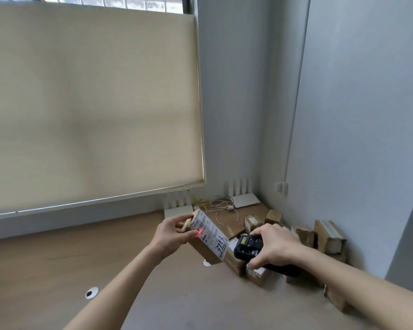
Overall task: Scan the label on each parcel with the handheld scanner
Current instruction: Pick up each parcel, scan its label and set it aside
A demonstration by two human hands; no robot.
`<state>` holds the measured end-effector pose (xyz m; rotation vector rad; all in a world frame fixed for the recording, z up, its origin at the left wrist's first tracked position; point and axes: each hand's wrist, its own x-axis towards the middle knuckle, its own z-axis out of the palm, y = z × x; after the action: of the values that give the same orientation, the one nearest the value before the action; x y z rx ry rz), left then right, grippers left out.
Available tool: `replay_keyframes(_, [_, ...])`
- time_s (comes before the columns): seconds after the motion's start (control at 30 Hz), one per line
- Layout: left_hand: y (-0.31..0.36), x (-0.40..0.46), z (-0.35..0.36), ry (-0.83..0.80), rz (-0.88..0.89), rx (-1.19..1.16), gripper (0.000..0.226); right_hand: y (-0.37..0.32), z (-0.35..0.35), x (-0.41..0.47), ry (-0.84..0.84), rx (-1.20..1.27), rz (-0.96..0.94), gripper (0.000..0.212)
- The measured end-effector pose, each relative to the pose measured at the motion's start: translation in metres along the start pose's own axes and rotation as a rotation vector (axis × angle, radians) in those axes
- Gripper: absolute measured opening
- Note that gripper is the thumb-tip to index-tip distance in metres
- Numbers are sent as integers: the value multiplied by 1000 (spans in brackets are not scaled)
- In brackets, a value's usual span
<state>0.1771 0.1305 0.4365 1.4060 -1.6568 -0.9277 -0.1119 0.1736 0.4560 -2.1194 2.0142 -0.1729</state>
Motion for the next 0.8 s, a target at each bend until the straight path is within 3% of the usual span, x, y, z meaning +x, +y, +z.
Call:
replay_keyframes(0.57, [3,-39,-15,110,-39,-1,54,-24,-5,-3,62,-30,-116,83])
replay_keyframes(0.8, [-19,-71,-38,158,-138,-196,69,-45,14,2,-126,294,-171,86])
